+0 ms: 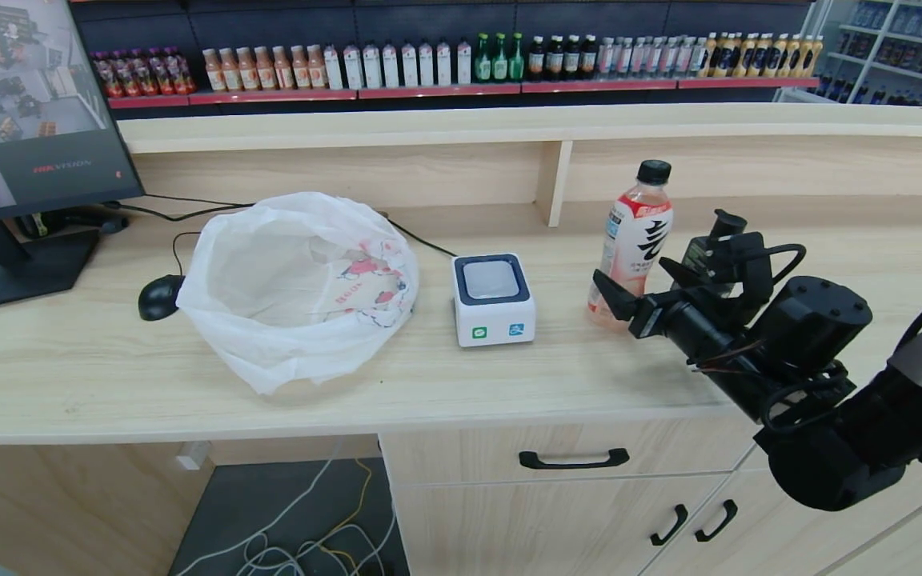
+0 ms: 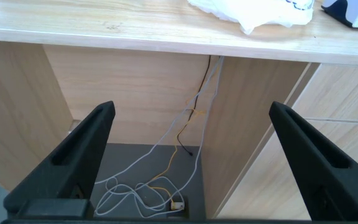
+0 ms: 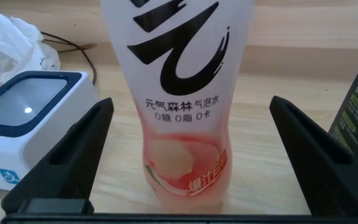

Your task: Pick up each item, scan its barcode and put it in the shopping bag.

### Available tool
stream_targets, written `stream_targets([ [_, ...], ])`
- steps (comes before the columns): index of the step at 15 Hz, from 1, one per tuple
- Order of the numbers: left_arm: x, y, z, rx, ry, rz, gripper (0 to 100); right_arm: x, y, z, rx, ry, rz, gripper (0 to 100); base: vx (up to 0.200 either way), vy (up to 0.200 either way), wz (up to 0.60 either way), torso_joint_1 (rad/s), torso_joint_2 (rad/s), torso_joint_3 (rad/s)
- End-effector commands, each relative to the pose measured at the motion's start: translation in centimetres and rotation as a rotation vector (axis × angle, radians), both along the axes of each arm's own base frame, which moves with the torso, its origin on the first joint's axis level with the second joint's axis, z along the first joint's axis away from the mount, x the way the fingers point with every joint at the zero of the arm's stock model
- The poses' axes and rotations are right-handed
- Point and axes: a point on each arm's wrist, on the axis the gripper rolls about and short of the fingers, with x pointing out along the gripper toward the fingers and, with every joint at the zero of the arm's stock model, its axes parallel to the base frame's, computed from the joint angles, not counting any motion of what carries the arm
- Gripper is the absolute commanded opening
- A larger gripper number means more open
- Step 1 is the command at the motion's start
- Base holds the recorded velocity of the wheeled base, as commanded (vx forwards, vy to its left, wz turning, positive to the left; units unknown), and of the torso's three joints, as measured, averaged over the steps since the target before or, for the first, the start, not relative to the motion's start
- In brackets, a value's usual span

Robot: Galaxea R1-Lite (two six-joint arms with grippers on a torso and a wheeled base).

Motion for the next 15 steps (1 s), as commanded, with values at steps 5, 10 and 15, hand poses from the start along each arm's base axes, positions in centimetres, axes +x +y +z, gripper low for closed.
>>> stream_targets([
  [5,0.0,0.0,0.0,0.000,0.000,0.001,100,2.8,-0.9,0.0,0.010,-0.045,-0.039,100,0.000,0.000,0.00,0.000,0.00,0.000],
  [10,0.0,0.0,0.0,0.000,0.000,0.001,100,3.4,-0.7,-0.2,0.012,-0.052,-0.039,100,0.000,0.000,0.00,0.000,0.00,0.000],
  [15,0.0,0.0,0.0,0.000,0.000,0.001,100,3.3,0.2,0.0,0.014,-0.061,-0.018,100,0.000,0.000,0.00,0.000,0.00,0.000],
])
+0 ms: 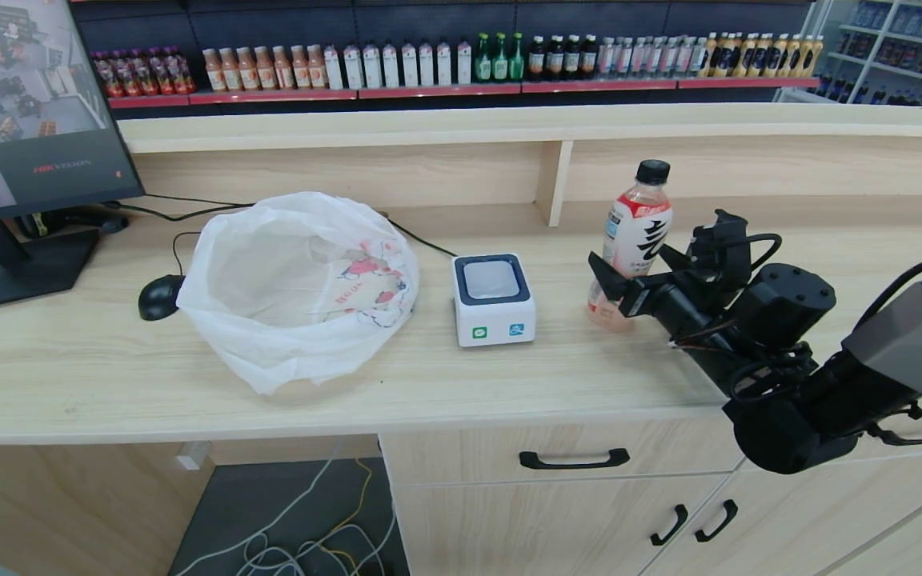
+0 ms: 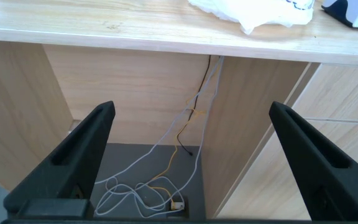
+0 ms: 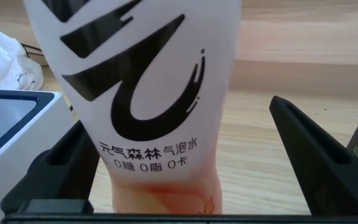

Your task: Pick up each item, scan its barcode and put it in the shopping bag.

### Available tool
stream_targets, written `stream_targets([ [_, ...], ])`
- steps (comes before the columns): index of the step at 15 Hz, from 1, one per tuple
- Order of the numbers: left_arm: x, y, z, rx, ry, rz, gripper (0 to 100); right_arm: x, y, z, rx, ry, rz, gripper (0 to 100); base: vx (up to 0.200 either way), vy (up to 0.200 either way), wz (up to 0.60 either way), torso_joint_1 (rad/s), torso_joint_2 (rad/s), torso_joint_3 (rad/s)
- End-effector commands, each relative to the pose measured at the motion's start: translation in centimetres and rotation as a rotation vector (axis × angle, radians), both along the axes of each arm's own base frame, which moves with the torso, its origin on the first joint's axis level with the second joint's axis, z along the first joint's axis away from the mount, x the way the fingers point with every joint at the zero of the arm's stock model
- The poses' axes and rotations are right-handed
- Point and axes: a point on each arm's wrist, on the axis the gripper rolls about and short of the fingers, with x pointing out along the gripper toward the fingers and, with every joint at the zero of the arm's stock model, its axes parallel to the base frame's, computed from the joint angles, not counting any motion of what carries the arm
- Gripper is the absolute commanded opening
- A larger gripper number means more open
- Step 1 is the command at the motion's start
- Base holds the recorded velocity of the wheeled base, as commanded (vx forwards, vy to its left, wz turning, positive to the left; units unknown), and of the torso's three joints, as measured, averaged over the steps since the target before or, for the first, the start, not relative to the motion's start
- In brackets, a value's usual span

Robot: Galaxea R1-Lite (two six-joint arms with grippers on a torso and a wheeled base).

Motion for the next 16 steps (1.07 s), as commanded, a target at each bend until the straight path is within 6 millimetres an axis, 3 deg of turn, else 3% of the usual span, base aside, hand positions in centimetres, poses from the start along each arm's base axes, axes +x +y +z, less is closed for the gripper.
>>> stream_targets([
  [1,0.0,0.0,0.0,0.000,0.000,0.001,100,-0.1,0.2,0.1,0.000,-0.002,0.006,100,0.000,0.000,0.00,0.000,0.00,0.000],
  [15,0.0,0.0,0.0,0.000,0.000,0.001,100,0.9,1.4,0.4,0.009,-0.032,0.031,100,0.000,0.000,0.00,0.000,0.00,0.000],
  [16,0.0,0.0,0.0,0.000,0.000,0.001,100,0.9,1.4,0.4,0.009,-0.032,0.031,0,0.000,0.000,0.00,0.000,0.00,0.000],
])
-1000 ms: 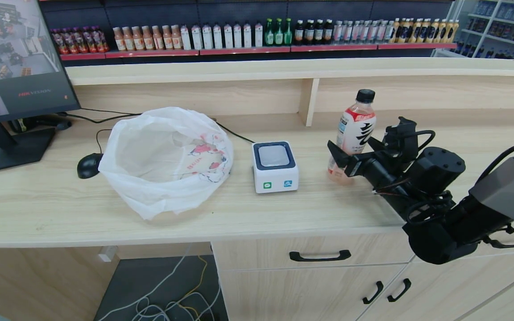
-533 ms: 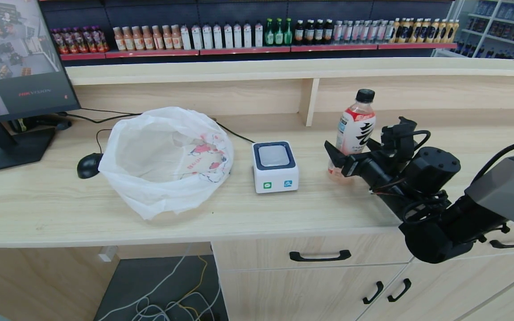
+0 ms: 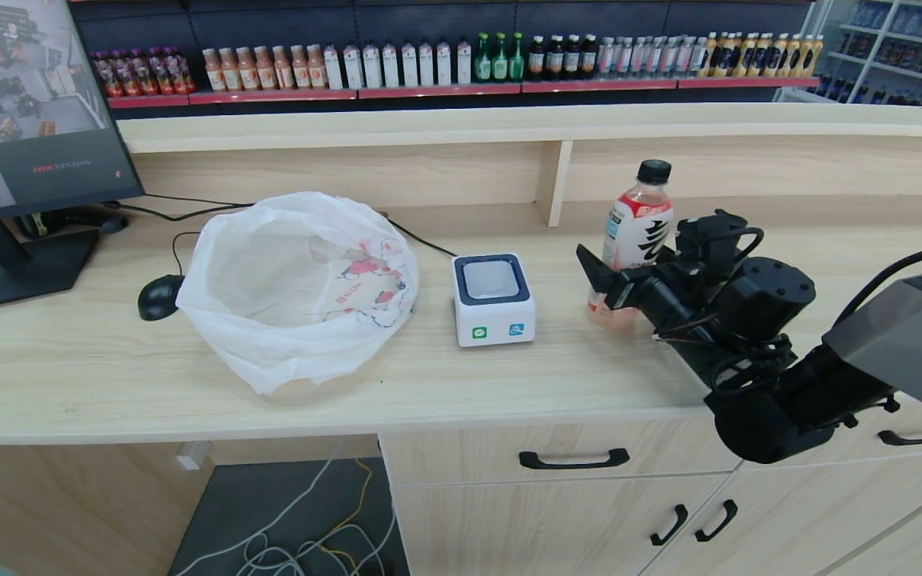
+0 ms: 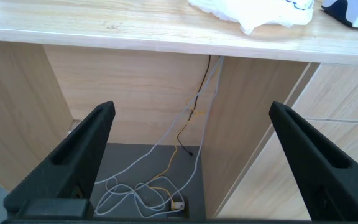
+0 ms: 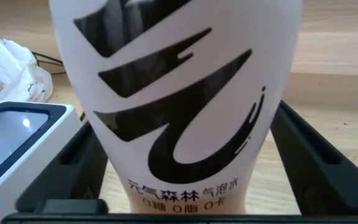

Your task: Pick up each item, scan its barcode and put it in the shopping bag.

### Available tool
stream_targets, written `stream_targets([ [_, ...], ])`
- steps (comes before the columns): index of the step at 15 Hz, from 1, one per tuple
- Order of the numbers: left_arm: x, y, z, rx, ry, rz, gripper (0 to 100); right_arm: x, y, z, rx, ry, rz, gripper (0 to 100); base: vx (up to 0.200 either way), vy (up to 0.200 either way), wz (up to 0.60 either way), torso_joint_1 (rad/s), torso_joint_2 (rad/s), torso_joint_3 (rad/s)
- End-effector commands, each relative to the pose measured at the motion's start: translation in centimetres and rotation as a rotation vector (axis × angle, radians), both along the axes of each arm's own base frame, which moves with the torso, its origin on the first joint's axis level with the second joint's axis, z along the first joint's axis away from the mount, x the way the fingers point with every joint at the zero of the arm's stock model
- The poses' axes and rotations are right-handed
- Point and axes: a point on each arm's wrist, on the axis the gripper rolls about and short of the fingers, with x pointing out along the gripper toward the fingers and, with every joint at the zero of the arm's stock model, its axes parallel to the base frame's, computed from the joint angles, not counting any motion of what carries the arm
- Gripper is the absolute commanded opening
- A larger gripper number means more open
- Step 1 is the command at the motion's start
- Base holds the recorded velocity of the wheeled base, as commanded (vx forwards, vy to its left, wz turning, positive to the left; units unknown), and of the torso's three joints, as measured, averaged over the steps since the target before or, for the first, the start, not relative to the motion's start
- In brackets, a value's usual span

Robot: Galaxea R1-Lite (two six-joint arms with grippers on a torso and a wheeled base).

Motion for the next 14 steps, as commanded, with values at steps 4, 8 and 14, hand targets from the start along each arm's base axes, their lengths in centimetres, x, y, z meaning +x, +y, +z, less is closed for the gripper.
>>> stream_targets([
  [4,0.0,0.0,0.0,0.000,0.000,0.001,100,0.0,0.0,0.1,0.006,-0.001,0.003,0,0.000,0.000,0.00,0.000,0.00,0.000],
  [8,0.0,0.0,0.0,0.000,0.000,0.001,100,-0.3,0.1,0.3,0.006,-0.001,0.006,0,0.000,0.000,0.00,0.000,0.00,0.000],
  [14,0.0,0.0,0.0,0.000,0.000,0.001,100,-1.5,0.5,1.1,0.015,-0.006,0.028,0,0.000,0.000,0.00,0.000,0.00,0.000],
])
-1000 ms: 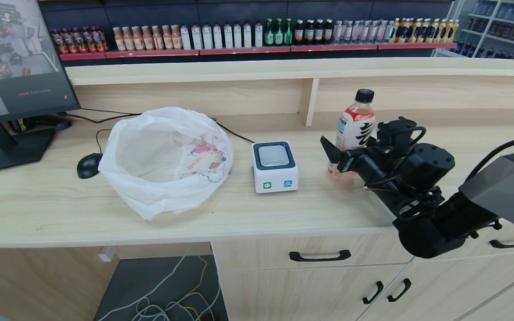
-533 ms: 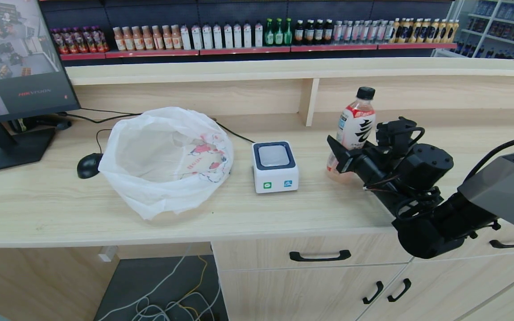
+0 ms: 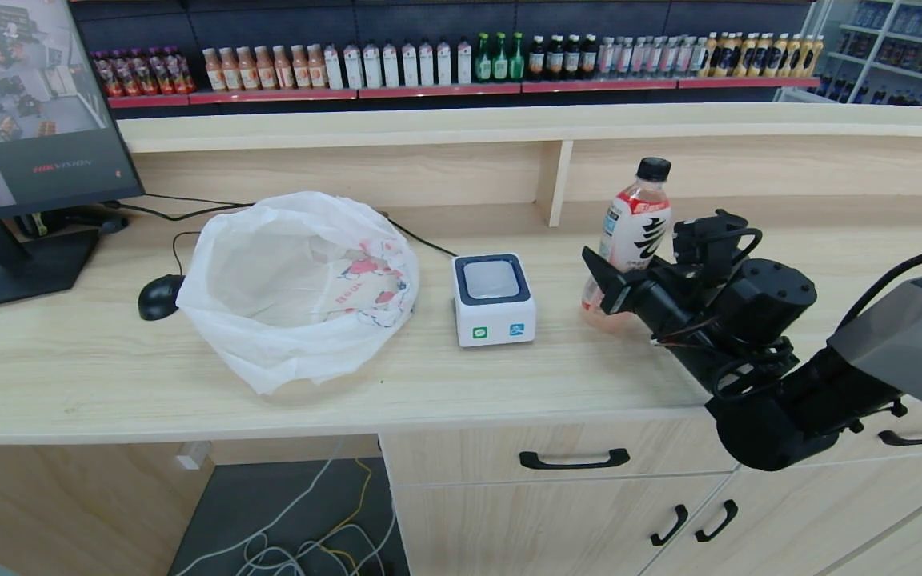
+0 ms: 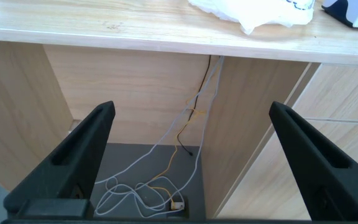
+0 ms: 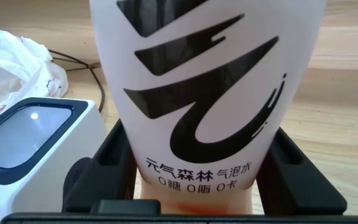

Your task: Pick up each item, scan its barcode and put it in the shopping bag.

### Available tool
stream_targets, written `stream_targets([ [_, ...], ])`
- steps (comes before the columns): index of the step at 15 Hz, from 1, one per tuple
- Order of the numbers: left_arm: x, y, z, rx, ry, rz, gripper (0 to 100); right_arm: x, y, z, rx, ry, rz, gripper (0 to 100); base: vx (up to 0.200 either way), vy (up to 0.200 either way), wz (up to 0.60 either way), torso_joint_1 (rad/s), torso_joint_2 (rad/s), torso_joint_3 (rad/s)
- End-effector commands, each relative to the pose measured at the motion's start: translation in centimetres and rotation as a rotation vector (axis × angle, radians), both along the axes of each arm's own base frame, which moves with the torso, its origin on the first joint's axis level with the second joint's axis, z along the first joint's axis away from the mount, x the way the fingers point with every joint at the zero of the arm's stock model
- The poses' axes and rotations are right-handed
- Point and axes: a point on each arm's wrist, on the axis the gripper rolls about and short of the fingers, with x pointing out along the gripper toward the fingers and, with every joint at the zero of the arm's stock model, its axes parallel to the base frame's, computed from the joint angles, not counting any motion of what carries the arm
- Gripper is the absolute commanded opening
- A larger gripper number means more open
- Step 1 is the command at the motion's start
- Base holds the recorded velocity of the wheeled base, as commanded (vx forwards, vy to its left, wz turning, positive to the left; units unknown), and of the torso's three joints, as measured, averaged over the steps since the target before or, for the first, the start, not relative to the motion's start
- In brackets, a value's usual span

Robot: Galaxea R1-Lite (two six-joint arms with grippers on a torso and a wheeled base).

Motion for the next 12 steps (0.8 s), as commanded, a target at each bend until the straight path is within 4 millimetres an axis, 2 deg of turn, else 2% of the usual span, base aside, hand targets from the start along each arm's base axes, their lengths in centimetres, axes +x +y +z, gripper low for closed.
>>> stream_targets([
  [1,0.0,0.0,0.0,-0.001,0.000,0.001,100,-0.6,0.0,1.0,0.009,-0.024,0.005,0,0.000,0.000,0.00,0.000,0.00,0.000],
  [5,0.0,0.0,0.0,-0.001,0.000,0.001,100,-2.1,0.1,2.1,0.014,-0.034,0.020,0,0.000,0.000,0.00,0.000,0.00,0.000],
  [7,0.0,0.0,0.0,-0.001,0.000,0.001,100,-4.5,1.2,3.1,0.023,-0.037,0.070,0,0.000,0.000,0.00,0.000,0.00,0.000],
  [9,0.0,0.0,0.0,-0.001,0.000,0.001,100,-6.3,1.5,3.1,0.016,-0.018,0.097,0,0.000,0.000,0.00,0.000,0.00,0.000],
  [12,0.0,0.0,0.0,-0.001,0.000,0.001,100,-8.8,0.8,3.5,0.010,-0.006,0.111,0,0.000,0.000,0.00,0.000,0.00,0.000],
])
